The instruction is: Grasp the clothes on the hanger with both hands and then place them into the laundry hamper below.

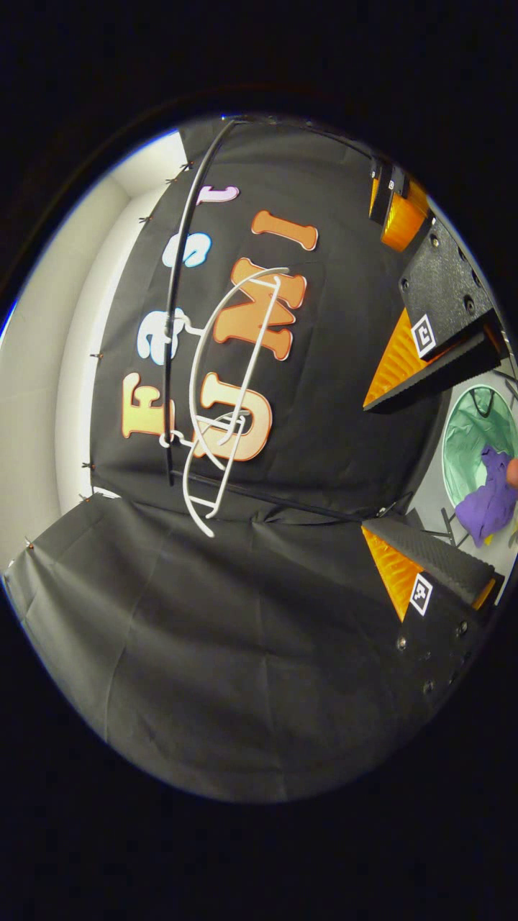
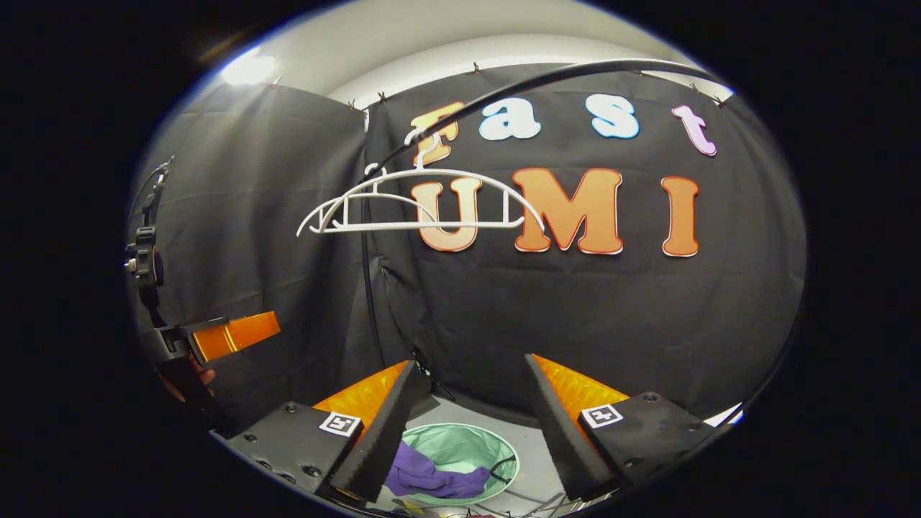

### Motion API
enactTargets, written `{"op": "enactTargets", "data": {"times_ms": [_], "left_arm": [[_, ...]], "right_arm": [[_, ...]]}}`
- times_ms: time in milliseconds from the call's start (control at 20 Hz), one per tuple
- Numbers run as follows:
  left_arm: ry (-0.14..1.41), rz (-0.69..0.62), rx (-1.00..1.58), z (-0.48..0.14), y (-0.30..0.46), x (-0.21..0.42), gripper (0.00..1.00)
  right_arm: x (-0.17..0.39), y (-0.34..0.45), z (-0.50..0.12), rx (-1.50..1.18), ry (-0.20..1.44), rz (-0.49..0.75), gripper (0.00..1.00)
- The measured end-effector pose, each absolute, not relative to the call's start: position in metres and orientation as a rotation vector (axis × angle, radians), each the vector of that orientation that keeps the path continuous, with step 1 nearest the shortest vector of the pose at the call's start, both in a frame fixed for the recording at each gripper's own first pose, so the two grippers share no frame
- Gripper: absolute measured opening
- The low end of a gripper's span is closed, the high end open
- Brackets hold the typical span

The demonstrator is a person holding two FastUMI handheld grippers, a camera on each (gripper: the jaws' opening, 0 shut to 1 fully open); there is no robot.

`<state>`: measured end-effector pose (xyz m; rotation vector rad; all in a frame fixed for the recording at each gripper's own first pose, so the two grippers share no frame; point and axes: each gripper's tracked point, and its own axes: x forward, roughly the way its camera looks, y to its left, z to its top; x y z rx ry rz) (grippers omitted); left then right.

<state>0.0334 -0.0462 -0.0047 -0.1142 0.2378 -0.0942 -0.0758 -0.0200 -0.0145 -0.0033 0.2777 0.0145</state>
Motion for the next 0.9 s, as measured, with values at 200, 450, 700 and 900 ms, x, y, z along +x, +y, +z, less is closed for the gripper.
{"op": "enactTargets", "data": {"times_ms": [200,450,700,900], "left_arm": [[0.208,-0.068,-0.08,0.015,-0.059,0.009,0.89],[0.144,-0.043,-0.06,0.041,-0.074,-0.02,0.89],[0.105,-0.058,-0.068,0.065,-0.091,-0.04,0.94],[0.106,-0.097,-0.035,0.073,-0.104,-0.041,0.89]], "right_arm": [[-0.096,-0.041,0.006,0.008,0.229,0.016,0.85],[-0.117,-0.071,0.023,-0.007,0.191,0.023,0.85],[-0.134,-0.083,0.04,0.037,0.151,0.031,0.87],[-0.139,-0.088,0.053,0.034,0.109,0.008,0.87]]}}
